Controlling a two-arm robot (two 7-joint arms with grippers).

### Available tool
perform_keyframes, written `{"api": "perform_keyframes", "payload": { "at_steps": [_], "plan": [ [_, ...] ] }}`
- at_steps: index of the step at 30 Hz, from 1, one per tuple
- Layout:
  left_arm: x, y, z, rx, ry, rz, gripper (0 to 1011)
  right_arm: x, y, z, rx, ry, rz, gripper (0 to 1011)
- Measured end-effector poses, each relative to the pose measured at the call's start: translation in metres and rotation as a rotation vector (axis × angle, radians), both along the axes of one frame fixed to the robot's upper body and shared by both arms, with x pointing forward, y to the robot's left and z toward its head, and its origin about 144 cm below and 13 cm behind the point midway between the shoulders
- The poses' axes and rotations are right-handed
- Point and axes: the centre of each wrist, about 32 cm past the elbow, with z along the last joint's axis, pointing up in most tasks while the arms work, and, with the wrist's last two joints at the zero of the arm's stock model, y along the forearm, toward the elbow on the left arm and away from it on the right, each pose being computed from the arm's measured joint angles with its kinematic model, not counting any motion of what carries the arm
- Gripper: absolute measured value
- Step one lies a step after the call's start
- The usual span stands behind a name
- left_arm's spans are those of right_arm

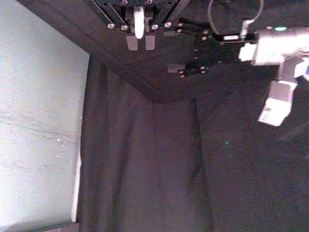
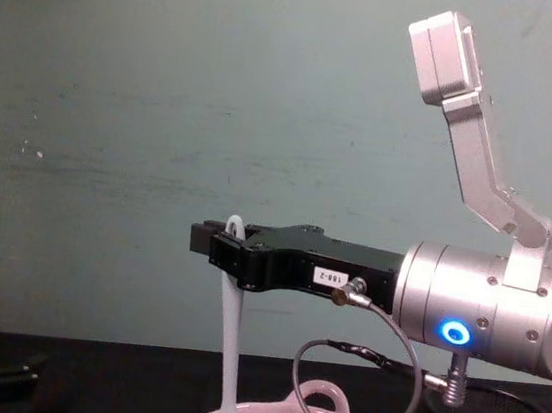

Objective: Use the one hand to pick up the spoon and stir the clear water in the bowl.

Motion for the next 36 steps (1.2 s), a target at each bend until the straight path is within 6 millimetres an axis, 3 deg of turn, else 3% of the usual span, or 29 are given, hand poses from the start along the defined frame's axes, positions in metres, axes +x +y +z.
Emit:
{"api": "perform_keyframes", "payload": {
  "at_steps": [10, 21, 29, 36],
  "plan": [
    [0.000, 0.000, 0.000, 0.000, 0.000, 0.000, 1011, 0.016, -0.017, -0.001, 0.009, -0.003, -0.075, 109],
    [0.000, 0.000, 0.000, 0.000, 0.000, 0.000, 1011, 0.004, -0.050, 0.003, 0.012, -0.012, -0.160, 108],
    [0.000, 0.000, 0.000, 0.000, 0.000, 0.000, 1011, -0.009, -0.053, 0.004, 0.000, -0.004, -0.157, 108],
    [0.000, 0.000, 0.000, 0.000, 0.000, 0.000, 1011, -0.025, -0.042, 0.004, -0.005, 0.007, -0.112, 108]
  ]
}}
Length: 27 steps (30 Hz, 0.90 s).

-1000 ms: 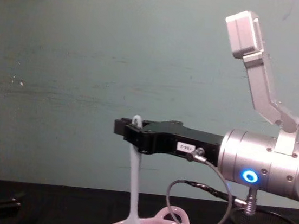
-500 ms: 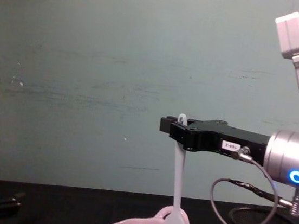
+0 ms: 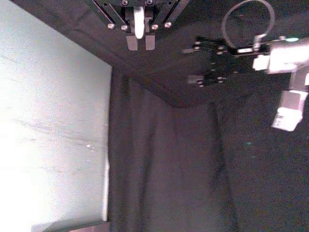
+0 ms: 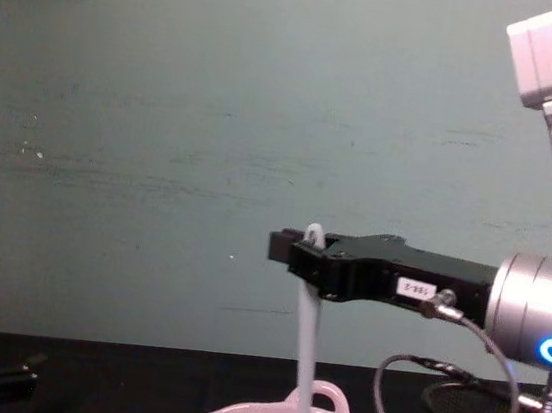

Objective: Use the one hand to pick up the spoon and stir the clear water in the bowl.

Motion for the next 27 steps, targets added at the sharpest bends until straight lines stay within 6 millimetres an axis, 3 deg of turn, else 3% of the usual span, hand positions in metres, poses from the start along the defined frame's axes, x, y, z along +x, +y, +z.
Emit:
{"api": "perform_keyframes", "payload": {
  "at_steps": [10, 22, 27],
  "plan": [
    [0.000, 0.000, 0.000, 0.000, 0.000, 0.000, 1011, -0.003, 0.025, -0.001, 0.015, 0.013, 0.079, 109],
    [0.000, 0.000, 0.000, 0.000, 0.000, 0.000, 1011, 0.032, 0.040, -0.008, 0.044, 0.013, 0.093, 109],
    [0.000, 0.000, 0.000, 0.000, 0.000, 0.000, 1011, 0.044, 0.035, -0.011, 0.050, 0.014, 0.064, 109]
  ]
}}
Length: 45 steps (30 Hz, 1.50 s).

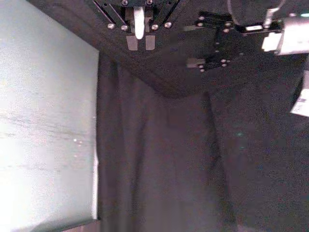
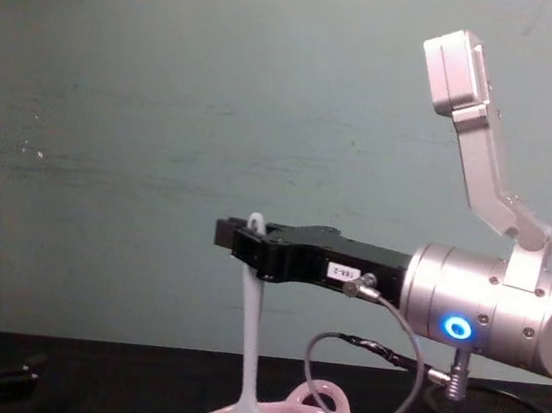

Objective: Use the one hand to pick up the spoon and stir the clear water in the bowl.

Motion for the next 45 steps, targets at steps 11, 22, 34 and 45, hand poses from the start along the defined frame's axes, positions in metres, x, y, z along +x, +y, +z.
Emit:
{"api": "perform_keyframes", "payload": {
  "at_steps": [11, 22, 34, 45],
  "plan": [
    [0.000, 0.000, 0.000, 0.000, 0.000, 0.000, 1011, -0.005, -0.037, 0.007, -0.001, -0.021, -0.104, 109],
    [0.000, 0.000, 0.000, 0.000, 0.000, 0.000, 1011, -0.024, -0.046, 0.012, -0.041, -0.020, -0.099, 109],
    [0.000, 0.000, 0.000, 0.000, 0.000, 0.000, 1011, -0.042, -0.024, 0.010, -0.048, -0.014, -0.018, 109],
    [0.000, 0.000, 0.000, 0.000, 0.000, 0.000, 1011, -0.030, -0.001, 0.007, -0.037, -0.012, 0.046, 109]
  ]
}}
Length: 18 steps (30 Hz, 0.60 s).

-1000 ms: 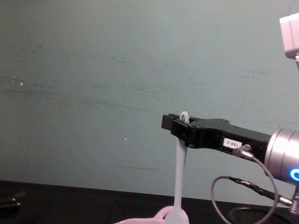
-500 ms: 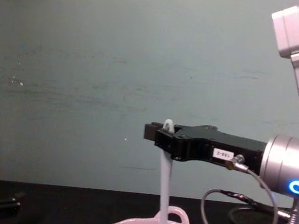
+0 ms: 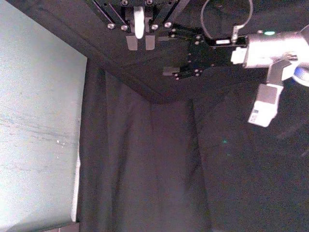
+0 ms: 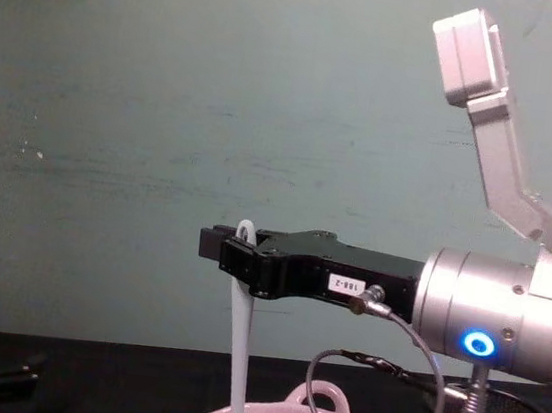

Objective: Use the one hand to pick up the spoon and stir the clear water in the bowl.

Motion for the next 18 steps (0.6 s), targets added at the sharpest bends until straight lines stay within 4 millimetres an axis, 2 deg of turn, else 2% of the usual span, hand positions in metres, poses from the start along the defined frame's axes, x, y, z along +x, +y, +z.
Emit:
{"api": "perform_keyframes", "payload": {
  "at_steps": [5, 9, 14, 18],
  "plan": [
    [0.000, 0.000, 0.000, 0.000, 0.000, 0.000, 1011, 0.014, 0.001, -0.003, 0.007, 0.002, -0.010, 108],
    [0.000, 0.000, 0.000, 0.000, 0.000, 0.000, 1011, 0.026, -0.005, -0.009, 0.020, 0.009, -0.048, 109],
    [0.000, 0.000, 0.000, 0.000, 0.000, 0.000, 1011, 0.029, -0.018, -0.010, 0.032, 0.009, -0.097, 109],
    [0.000, 0.000, 0.000, 0.000, 0.000, 0.000, 1011, 0.024, -0.032, -0.007, 0.035, -0.007, -0.137, 108]
  ]
}}
